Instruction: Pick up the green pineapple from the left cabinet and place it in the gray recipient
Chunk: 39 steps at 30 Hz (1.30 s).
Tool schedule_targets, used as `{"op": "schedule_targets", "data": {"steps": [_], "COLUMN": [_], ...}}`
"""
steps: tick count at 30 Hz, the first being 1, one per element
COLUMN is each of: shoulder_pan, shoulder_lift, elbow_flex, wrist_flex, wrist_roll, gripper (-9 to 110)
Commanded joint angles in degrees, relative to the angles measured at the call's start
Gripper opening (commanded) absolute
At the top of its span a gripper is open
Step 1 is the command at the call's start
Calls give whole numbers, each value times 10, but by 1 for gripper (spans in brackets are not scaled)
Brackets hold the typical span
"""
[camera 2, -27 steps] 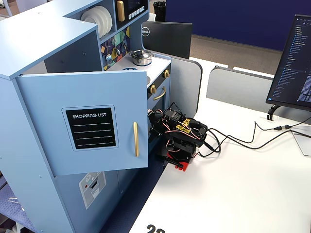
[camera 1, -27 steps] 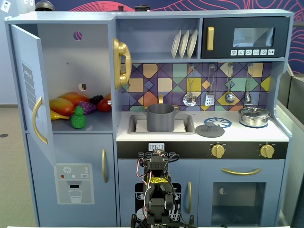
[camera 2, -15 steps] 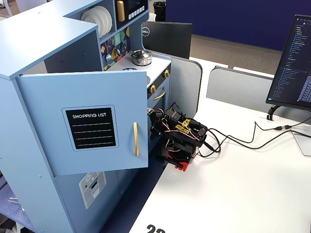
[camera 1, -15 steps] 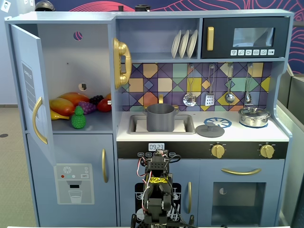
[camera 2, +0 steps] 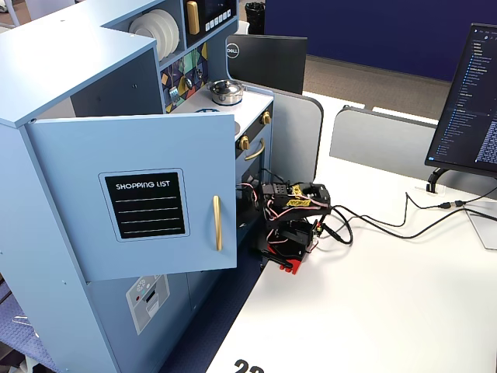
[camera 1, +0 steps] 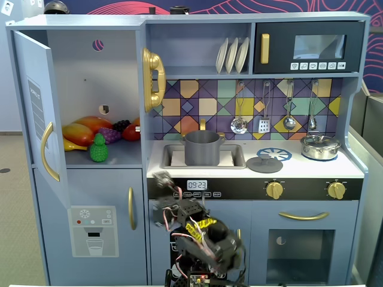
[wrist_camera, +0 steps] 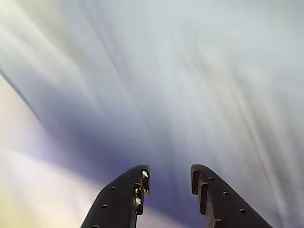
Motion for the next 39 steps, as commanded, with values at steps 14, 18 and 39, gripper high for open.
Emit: {"op": "schedule_targets", "data": {"steps": [14,18,39], "shoulder_pan": [-56,-47,-70], "shoulder_lift": [-295,-367,-764], "elbow_flex": [-309,-354,-709], "wrist_flex": [-360,-396,-461], "wrist_roll": [-15,6,10], "gripper": [29,31,33]}}
